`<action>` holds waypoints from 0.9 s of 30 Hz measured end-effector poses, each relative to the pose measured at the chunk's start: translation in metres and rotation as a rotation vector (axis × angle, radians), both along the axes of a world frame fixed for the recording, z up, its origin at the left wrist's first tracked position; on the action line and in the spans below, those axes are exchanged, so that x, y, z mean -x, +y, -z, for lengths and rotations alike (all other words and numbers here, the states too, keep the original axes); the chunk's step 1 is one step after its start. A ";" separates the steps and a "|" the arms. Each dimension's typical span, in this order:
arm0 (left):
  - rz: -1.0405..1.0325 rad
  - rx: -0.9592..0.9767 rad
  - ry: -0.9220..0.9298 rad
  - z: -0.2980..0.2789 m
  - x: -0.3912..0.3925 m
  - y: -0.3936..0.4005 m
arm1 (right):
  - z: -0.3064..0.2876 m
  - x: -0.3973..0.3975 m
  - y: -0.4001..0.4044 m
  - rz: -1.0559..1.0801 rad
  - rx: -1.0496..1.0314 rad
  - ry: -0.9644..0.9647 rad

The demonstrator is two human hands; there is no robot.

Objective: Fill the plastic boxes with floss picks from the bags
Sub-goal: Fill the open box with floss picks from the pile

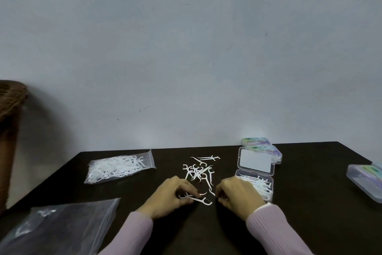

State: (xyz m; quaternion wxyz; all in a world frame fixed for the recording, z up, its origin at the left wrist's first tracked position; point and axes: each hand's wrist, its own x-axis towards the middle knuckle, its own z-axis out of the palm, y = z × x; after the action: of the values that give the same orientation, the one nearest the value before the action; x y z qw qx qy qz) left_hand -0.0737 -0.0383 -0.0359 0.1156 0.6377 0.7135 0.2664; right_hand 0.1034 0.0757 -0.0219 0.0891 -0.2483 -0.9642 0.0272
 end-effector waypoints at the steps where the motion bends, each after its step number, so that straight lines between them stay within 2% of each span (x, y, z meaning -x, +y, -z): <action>1: -0.018 -0.019 0.002 0.000 0.001 0.000 | 0.001 0.001 0.000 0.012 0.003 0.014; 6: -0.078 -0.072 -0.044 0.004 0.006 0.003 | 0.003 0.010 -0.002 0.064 -0.019 0.075; 13: -0.136 -0.146 -0.160 0.011 0.014 0.014 | -0.002 0.029 0.006 0.032 -0.051 0.049; 15: -0.190 -0.186 -0.103 0.015 0.015 0.018 | -0.005 0.035 0.012 0.027 -0.081 0.023; 17: -0.230 -0.196 -0.011 0.018 0.020 0.022 | -0.005 0.044 0.023 0.045 -0.013 -0.041; 20: -0.220 -0.087 -0.019 0.015 0.023 0.029 | -0.007 0.055 0.036 0.099 0.143 -0.172; 22: -0.228 0.033 -0.027 0.011 0.023 0.034 | -0.010 0.061 0.042 0.091 0.163 -0.233; 24: -0.251 0.106 -0.038 0.010 0.023 0.039 | -0.012 0.065 0.043 0.054 0.161 -0.250; 27: -0.247 0.104 -0.088 0.010 0.022 0.045 | -0.013 0.067 0.046 0.017 0.183 -0.201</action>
State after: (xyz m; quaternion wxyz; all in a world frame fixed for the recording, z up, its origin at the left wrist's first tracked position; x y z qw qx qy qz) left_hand -0.0953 0.0070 -0.0464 0.1458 0.5259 0.7936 0.2690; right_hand 0.0365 0.1218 -0.0093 -0.0308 -0.2651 -0.9596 0.0893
